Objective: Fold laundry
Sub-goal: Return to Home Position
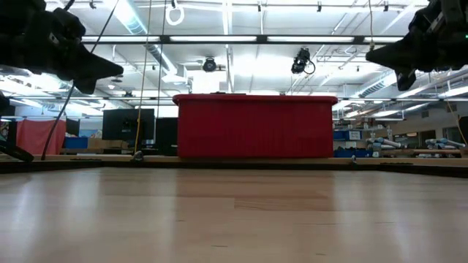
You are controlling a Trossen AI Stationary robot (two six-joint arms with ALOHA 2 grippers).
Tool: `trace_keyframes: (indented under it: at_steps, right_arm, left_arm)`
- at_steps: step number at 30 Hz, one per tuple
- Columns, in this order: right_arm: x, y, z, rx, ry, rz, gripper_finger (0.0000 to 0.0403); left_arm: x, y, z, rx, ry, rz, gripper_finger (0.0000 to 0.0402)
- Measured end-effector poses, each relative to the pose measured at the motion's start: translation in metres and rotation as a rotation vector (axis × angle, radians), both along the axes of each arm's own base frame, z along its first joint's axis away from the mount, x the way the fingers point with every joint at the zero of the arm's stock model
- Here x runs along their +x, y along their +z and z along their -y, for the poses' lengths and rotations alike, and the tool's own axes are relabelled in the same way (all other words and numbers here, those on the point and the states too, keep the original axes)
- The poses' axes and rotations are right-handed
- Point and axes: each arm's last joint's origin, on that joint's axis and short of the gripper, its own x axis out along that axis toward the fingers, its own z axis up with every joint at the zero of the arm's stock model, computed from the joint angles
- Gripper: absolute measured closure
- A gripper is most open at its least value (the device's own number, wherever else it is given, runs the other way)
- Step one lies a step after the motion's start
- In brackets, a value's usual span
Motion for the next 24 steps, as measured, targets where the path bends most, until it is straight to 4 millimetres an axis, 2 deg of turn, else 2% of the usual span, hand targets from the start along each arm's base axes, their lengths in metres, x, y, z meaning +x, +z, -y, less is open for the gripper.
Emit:
trace_keyframes:
  at_steps: [5,15,22,24]
  right_arm:
    - [0.002,-0.006,0.0,0.023,0.001,-0.015,0.0398]
    - [0.002,-0.004,-0.001,0.014,0.031,0.011,0.0398]
    - [0.011,-0.029,0.0,0.033,0.055,0.07,0.0398]
    - [0.012,-0.03,0.0,0.028,0.053,0.049,0.0398]
  left_arm:
    - [0.009,-0.021,0.0,-0.069,-0.017,0.098,0.04]
    - [0.01,-0.02,0.006,-0.064,-0.087,0.108,0.04]
    - [0.011,-0.021,0.011,-0.038,-0.134,0.101,0.04]
    - [0.011,-0.021,0.011,-0.021,-0.134,0.099,0.04]
